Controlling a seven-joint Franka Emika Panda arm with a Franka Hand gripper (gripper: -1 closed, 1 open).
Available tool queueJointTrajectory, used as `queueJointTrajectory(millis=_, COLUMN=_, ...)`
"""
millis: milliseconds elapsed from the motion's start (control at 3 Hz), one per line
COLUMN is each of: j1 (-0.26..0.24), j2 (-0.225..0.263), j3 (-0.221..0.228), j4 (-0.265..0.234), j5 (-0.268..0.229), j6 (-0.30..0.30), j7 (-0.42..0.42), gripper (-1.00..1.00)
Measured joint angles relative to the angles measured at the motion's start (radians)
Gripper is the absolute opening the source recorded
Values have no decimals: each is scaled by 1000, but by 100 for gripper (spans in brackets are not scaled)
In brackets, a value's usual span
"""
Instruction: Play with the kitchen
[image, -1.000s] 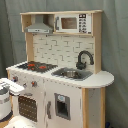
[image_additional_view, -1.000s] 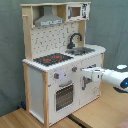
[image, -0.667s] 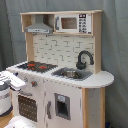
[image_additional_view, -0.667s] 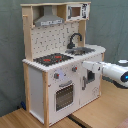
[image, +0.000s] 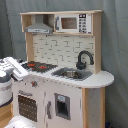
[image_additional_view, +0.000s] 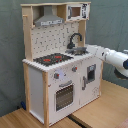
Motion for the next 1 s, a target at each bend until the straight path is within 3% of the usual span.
queueJointTrajectory(millis=333, j1=-35, j2=18, j3=-53, j4=4, j5=6, j6=-74, j7=30, gripper=100)
queueJointTrajectory(millis=1000, j1=-151, j2=74, j3=-77, j4=74, j5=133, j6=-145, j7=57, gripper=100)
